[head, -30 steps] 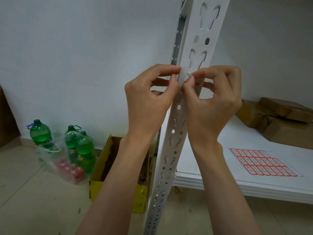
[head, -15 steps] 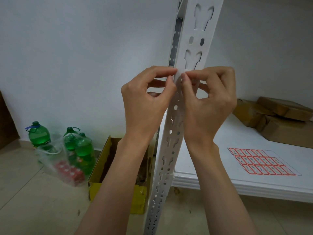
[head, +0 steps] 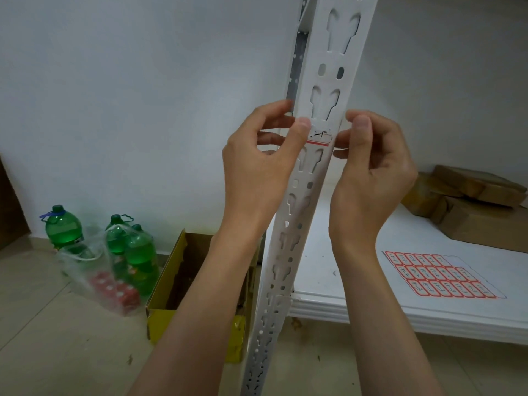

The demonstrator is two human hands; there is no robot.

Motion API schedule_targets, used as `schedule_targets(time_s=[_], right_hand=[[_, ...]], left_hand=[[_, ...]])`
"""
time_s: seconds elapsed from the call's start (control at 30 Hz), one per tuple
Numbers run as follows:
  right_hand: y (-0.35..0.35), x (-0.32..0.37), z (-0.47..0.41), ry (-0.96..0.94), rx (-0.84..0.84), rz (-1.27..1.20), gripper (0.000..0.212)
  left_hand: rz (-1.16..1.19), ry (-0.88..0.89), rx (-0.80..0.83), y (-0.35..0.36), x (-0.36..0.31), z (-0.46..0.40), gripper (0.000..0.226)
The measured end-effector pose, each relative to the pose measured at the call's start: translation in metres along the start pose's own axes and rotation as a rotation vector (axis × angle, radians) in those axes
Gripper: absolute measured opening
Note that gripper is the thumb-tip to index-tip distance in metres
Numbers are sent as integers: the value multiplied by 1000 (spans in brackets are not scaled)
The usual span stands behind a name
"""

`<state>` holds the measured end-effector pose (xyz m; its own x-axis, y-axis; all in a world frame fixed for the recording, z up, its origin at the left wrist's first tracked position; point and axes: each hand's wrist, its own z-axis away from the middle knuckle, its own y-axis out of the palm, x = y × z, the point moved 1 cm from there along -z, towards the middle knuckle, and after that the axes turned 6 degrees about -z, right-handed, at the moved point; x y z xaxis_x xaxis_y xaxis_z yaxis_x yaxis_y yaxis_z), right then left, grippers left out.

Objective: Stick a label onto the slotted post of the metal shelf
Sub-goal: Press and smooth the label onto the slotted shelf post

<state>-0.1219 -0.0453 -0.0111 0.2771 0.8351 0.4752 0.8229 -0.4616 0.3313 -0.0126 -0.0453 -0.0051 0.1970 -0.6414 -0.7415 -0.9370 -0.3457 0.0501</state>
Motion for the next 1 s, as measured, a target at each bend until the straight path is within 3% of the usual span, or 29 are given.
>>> schedule_targets(time_s=[0.27,0.5,1.0], right_hand=[[-5,1,-5,223,33,-183,4],[-6,2,-9,325,78,-303,4],[-9,-4,-12,413,83,-324,10]], left_hand=[[117,-243,248,20,-11,1,16],[81,-273,227,26,-20,-1,24],[114,-282,252,28,-16,-3,20]])
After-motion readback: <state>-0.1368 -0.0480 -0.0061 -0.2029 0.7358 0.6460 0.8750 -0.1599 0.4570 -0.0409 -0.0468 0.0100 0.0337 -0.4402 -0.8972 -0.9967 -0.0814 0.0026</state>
